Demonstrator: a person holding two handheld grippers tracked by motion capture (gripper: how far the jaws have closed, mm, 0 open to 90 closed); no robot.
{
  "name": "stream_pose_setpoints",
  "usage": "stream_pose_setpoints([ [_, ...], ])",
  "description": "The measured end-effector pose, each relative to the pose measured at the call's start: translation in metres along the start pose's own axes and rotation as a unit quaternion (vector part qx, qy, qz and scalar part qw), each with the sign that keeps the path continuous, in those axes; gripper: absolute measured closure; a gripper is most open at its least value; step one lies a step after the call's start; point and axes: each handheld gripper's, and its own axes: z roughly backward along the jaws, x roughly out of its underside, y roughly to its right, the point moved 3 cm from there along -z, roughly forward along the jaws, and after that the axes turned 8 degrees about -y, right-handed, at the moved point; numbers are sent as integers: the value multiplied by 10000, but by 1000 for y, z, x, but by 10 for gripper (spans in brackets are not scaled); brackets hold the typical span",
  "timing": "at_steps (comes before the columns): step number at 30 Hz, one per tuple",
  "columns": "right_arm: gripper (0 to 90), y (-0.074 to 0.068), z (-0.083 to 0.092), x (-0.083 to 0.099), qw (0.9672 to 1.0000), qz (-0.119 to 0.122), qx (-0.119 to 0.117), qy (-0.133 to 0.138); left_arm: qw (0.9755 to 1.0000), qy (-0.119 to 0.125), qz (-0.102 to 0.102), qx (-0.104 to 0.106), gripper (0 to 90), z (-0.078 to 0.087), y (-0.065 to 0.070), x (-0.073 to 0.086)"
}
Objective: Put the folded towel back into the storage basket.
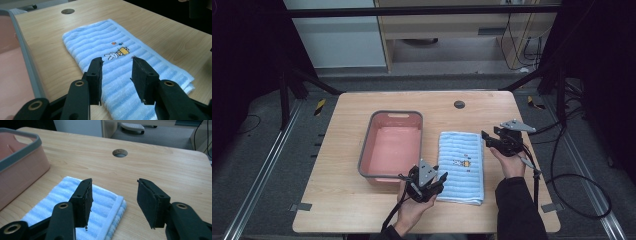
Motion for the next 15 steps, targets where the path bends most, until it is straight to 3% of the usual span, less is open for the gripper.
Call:
stream_pose_setpoints([
  [8, 481, 1, -15, 12, 9997, -13, -14, -250, 9998, -211, 21, 40, 601, -11, 2, 14],
  [11, 482, 0, -21, 16, 9993, 86, 20, -361, 9997, -244, 18, 39, 601, -14, 2, 16],
  [15, 483, -1, -28, 18, 9989, 86, -11, -451, 9994, -343, -34, -68, 596, -20, 0, 24],
])
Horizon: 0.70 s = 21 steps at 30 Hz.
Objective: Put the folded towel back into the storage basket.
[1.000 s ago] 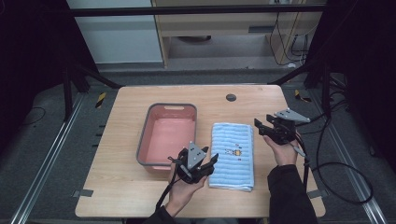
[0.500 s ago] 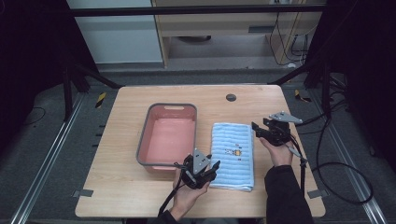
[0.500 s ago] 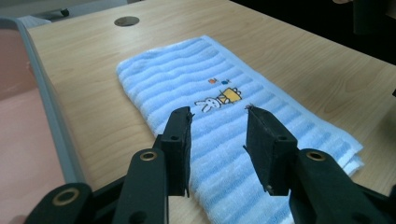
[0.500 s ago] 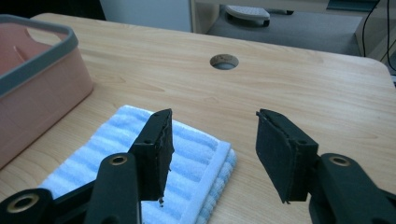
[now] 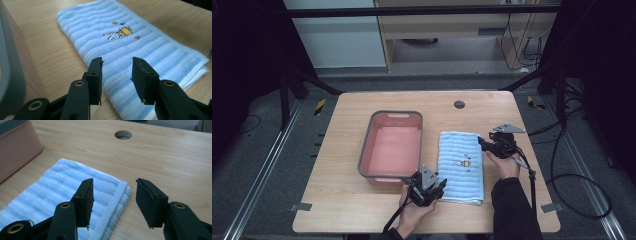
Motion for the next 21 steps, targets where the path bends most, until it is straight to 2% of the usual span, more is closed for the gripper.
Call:
stream_pose_setpoints([
  [3, 483, -1, -5, 2, 10000, 8, 4, -82, 9999, -92, 67, 3, 590, -3, 0, 5],
  [8, 481, -3, -13, 6, 9999, 0, -23, -165, 9998, -195, 59, 2, 571, -6, -1, 8],
  [11, 481, -3, -21, 15, 9994, -72, -5, -337, 9997, -250, 59, 19, 557, -10, 0, 9],
  [16, 485, -2, -29, 21, 9987, -13, 13, -505, 9992, -397, 20, 16, 541, -16, 3, 14],
  [21, 501, -3, -34, 23, 9982, -94, -49, -594, 9992, -401, 77, 29, 537, -19, 3, 17],
])
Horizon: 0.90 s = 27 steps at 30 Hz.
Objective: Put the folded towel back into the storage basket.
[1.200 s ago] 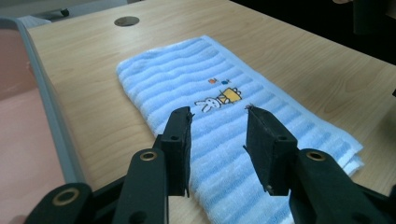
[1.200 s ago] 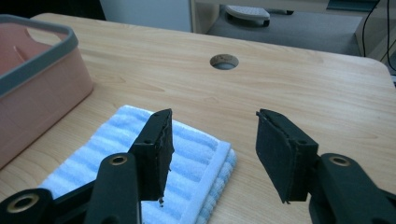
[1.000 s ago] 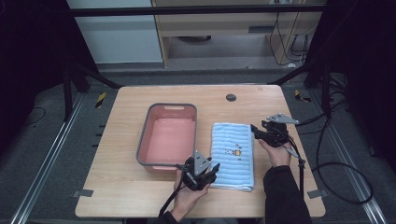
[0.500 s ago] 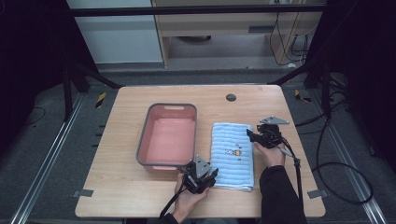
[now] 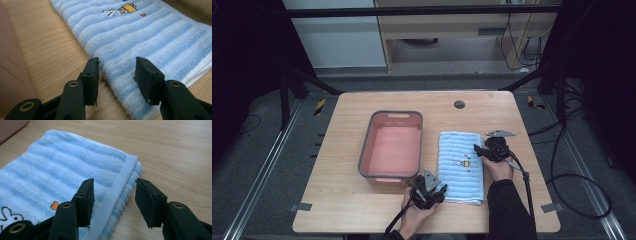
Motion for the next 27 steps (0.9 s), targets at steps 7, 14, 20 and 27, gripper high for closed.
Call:
stream_pose_setpoints([
  [7, 574, 0, -7, 4, 9998, -25, -41, -202, 9998, -94, 137, 95, 600, -2, 1, 1],
  [14, 762, -5, -9, 5, 9995, -81, -207, -233, 9997, -96, 204, 112, 732, -3, 3, 0],
  [20, 828, -7, -7, 4, 9994, -55, -267, -213, 9992, -53, 349, 198, 834, -2, 1, -1],
  [27, 833, -10, 8, -2, 9991, 17, -416, 45, 9985, 128, 431, 300, 852, 6, -2, -3],
])
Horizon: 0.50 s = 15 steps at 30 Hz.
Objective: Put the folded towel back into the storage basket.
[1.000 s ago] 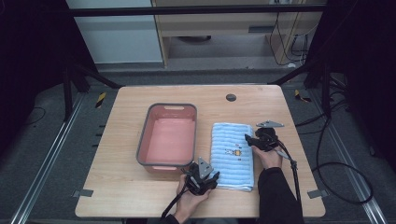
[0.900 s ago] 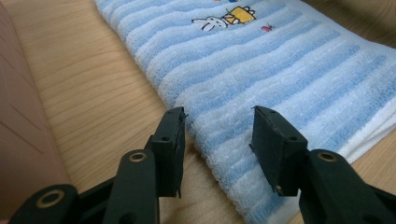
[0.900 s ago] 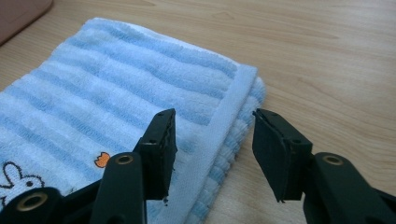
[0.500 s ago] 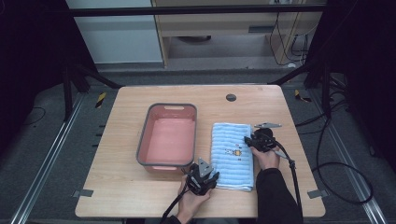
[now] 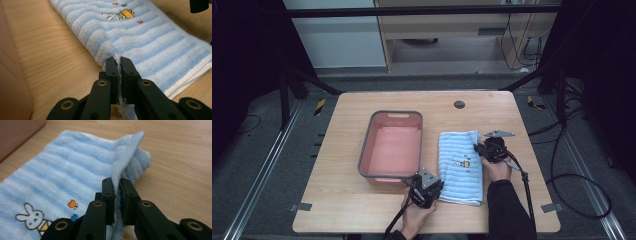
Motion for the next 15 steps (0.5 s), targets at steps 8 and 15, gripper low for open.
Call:
stream_pose_setpoints([
  [8, 834, -9, 25, -10, 9992, 191, -60, 343, 9992, 310, -185, 152, 852, 27, 4, -17],
  [15, 834, -14, 45, -17, 9980, 278, -49, 572, 9983, 450, -262, 243, 853, 39, 8, -24],
])
